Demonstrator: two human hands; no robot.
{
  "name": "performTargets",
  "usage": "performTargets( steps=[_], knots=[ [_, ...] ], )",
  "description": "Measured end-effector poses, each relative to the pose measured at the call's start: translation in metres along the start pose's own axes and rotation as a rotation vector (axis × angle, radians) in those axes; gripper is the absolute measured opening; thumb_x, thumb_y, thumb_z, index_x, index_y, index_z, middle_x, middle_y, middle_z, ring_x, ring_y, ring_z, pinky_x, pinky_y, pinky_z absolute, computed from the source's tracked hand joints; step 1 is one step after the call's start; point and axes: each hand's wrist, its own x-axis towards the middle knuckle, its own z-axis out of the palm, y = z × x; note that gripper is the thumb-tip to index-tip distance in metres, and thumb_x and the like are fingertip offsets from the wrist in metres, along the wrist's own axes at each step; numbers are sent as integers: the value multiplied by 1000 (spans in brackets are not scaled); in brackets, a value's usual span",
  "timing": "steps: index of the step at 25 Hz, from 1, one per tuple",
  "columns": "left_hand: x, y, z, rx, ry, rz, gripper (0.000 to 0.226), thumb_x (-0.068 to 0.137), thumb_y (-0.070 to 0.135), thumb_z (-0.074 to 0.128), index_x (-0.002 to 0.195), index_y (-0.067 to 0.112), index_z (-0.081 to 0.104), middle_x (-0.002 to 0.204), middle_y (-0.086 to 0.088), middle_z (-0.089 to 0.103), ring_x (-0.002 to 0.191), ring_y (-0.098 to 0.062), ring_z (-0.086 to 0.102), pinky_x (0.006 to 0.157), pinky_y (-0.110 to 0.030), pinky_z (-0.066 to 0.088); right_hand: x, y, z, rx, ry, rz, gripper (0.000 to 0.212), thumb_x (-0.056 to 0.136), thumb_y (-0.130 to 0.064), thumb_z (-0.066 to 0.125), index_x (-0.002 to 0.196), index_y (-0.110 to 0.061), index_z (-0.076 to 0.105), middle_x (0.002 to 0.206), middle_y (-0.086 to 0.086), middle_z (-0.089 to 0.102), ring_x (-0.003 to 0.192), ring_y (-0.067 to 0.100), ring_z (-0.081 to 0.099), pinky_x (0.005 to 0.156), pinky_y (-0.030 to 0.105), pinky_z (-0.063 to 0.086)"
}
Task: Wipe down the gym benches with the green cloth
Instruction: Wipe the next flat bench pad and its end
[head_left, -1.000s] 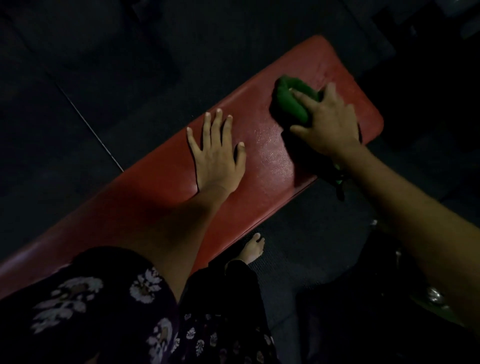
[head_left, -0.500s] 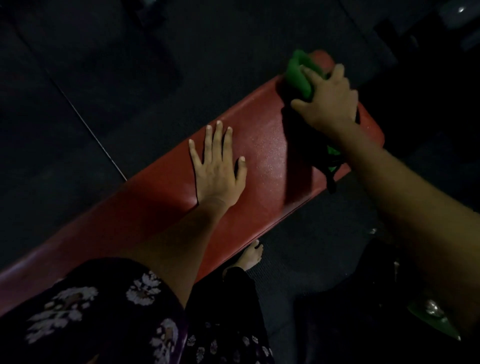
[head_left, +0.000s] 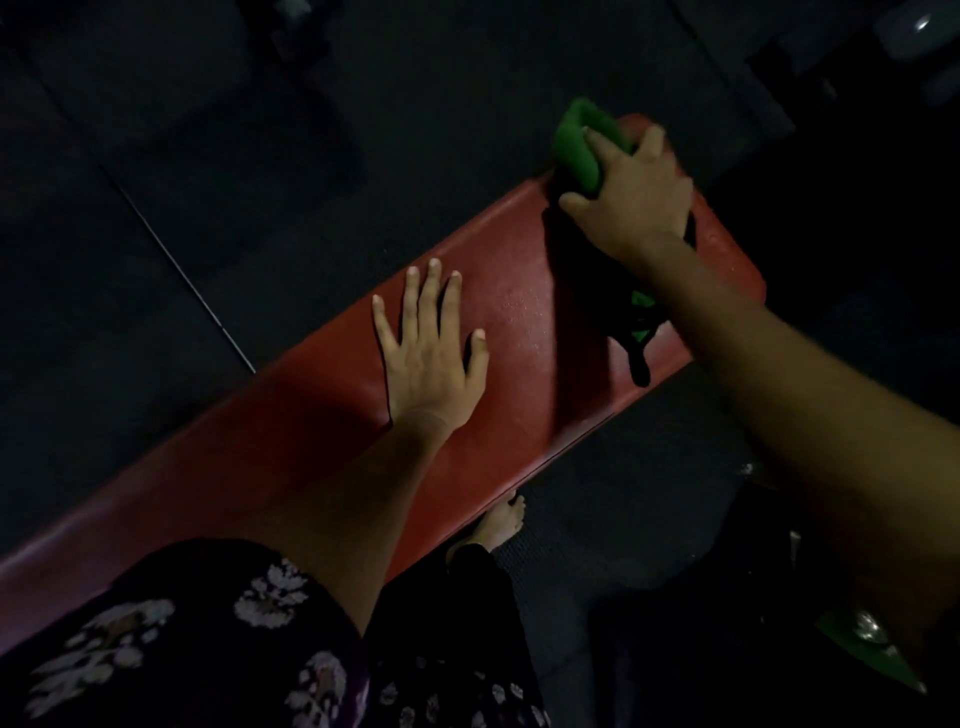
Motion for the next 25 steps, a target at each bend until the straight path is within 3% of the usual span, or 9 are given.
performTargets(
  steps=[8,11,16,19,22,25],
  knots=[
    [0,0,0,-12,-27,-15,59,93,38,30,145,9,31,154,-11,26,144,-26,17,114,-57,7,-45,76,8,338,69,544,69,85,-48,54,146,-29,29,140,16,31,124,38,42,102,47,35],
    [0,1,-1,-16,-25,-19,59,92,37,30,144,9,32,153,-11,26,144,-27,17,113,-57,7,-70,81,12,349,91,653,70,85,-47,54,147,-27,28,137,17,32,122,37,43,101,47,36],
    [0,1,-1,-10,-19,-21,60,91,36,31,144,8,33,153,-12,27,143,-28,18,113,-57,6,-30,25,4,335,89,538,64,86,-47,53,143,-25,33,137,14,31,123,31,41,99,45,34],
    [-1,-1,-1,19,-27,-11,59,91,36,31,143,7,32,153,-13,27,143,-29,18,113,-57,7,-12,-15,6,208,41,280,70,86,-51,52,146,-29,25,141,13,28,124,29,39,98,42,33],
    [-1,0,-2,35,-20,-5,59,91,36,31,143,7,33,152,-13,28,143,-29,19,113,-55,6,-11,-5,5,117,11,91,70,86,-49,54,147,-33,25,140,13,30,123,30,40,98,43,35],
    [0,0,-2,28,-15,1,59,92,36,31,143,7,33,153,-13,27,143,-29,18,113,-55,5,-14,47,-2,141,28,233,68,85,-49,55,145,-31,29,139,15,32,124,34,40,99,46,36]
  ],
)
